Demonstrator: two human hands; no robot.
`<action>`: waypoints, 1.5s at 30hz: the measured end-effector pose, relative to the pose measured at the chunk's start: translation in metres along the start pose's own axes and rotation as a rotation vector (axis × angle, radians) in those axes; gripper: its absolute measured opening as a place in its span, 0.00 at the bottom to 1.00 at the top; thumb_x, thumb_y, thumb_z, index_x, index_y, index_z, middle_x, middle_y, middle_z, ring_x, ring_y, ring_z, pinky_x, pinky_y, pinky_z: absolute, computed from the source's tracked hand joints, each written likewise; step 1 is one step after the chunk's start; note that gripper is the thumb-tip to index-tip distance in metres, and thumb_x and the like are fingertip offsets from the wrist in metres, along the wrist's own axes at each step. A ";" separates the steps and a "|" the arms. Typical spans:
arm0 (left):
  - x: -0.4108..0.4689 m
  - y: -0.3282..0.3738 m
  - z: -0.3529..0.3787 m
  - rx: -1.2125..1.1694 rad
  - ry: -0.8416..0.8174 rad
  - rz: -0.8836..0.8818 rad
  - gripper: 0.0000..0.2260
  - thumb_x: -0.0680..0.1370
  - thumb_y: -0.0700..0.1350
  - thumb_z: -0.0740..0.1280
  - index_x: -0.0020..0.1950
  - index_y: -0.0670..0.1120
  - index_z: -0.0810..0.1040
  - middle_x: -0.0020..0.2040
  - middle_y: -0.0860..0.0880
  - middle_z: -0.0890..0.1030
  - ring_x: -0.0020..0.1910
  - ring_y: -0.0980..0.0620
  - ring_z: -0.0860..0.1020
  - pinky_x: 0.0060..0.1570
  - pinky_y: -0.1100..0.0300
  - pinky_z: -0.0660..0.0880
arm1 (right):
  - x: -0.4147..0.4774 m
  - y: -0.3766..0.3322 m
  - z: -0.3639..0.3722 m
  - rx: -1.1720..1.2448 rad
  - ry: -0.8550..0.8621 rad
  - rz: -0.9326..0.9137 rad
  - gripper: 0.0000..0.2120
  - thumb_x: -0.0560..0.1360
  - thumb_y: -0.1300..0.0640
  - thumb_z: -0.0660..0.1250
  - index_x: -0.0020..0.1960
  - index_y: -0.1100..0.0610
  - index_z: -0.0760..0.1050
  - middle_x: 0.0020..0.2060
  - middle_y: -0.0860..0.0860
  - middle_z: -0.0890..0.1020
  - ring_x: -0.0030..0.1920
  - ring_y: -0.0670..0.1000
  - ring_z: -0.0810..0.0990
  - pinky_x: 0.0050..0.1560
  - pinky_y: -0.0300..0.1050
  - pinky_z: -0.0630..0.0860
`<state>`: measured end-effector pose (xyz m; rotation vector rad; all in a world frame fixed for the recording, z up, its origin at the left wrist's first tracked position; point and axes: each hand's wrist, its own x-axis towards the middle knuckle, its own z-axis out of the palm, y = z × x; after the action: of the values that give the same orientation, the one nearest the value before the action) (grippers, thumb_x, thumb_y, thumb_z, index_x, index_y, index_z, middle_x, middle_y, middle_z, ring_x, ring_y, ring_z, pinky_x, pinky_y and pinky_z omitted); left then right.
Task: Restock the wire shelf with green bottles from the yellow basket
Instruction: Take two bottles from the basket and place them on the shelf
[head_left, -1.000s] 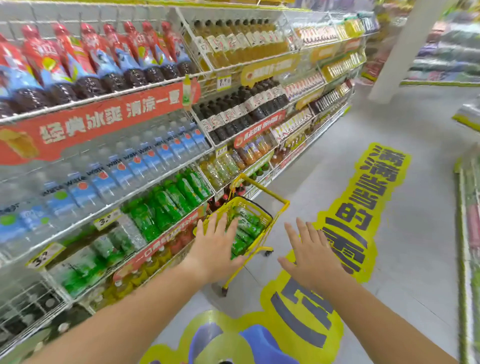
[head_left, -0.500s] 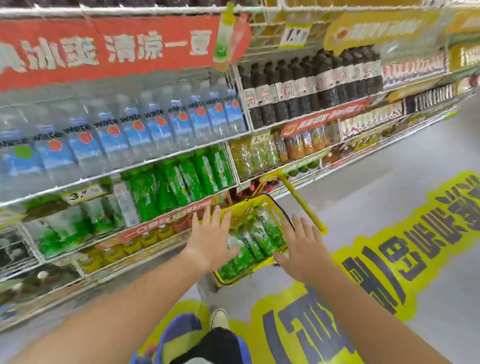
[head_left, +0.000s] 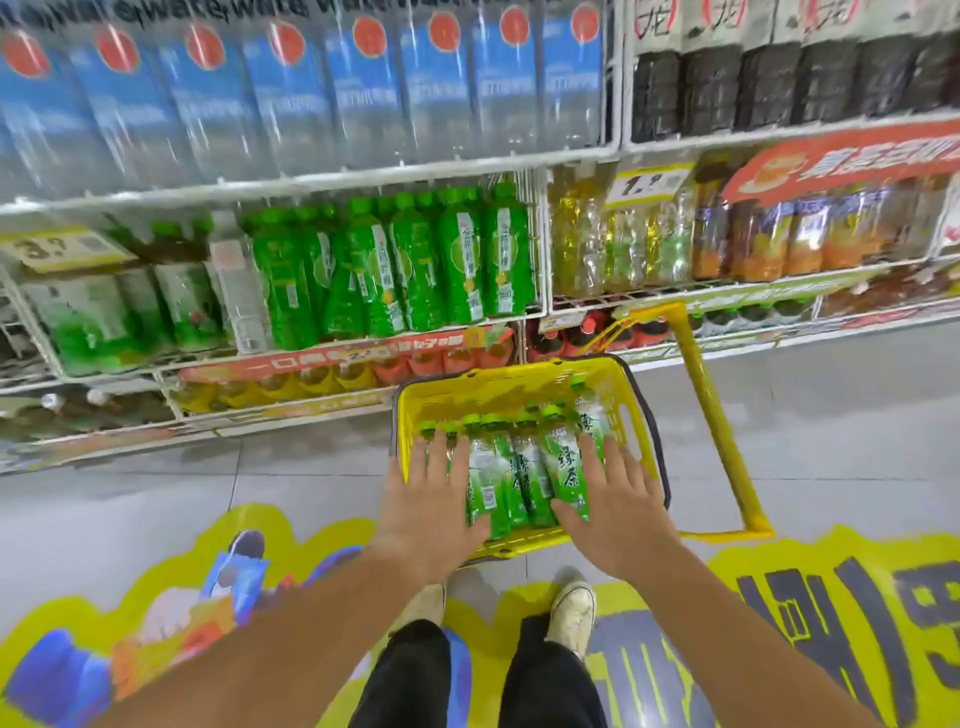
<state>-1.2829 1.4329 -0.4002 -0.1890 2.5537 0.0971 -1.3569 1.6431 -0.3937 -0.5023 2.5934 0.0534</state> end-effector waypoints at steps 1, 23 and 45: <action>0.006 0.005 0.011 -0.028 -0.024 -0.024 0.42 0.80 0.68 0.52 0.81 0.47 0.34 0.83 0.41 0.42 0.81 0.39 0.44 0.77 0.37 0.49 | 0.009 0.006 0.010 0.014 -0.016 -0.015 0.42 0.78 0.33 0.52 0.81 0.54 0.38 0.79 0.59 0.50 0.79 0.60 0.49 0.77 0.58 0.51; 0.120 0.049 0.138 -1.127 -0.100 -0.652 0.11 0.80 0.51 0.70 0.49 0.50 0.68 0.38 0.53 0.73 0.32 0.56 0.73 0.22 0.69 0.66 | 0.138 0.062 0.153 0.485 -0.243 0.171 0.23 0.75 0.42 0.69 0.59 0.56 0.66 0.41 0.52 0.81 0.38 0.53 0.82 0.36 0.50 0.80; 0.092 0.043 0.095 -1.325 -0.042 -0.756 0.32 0.72 0.48 0.76 0.67 0.38 0.64 0.40 0.49 0.67 0.34 0.53 0.67 0.28 0.59 0.63 | 0.112 0.059 0.093 0.908 -0.320 0.154 0.27 0.67 0.45 0.78 0.59 0.55 0.72 0.50 0.50 0.81 0.48 0.51 0.80 0.41 0.45 0.73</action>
<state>-1.3150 1.4756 -0.5287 -1.5388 1.7916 1.4095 -1.4259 1.6715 -0.5315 0.0459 2.0451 -0.8704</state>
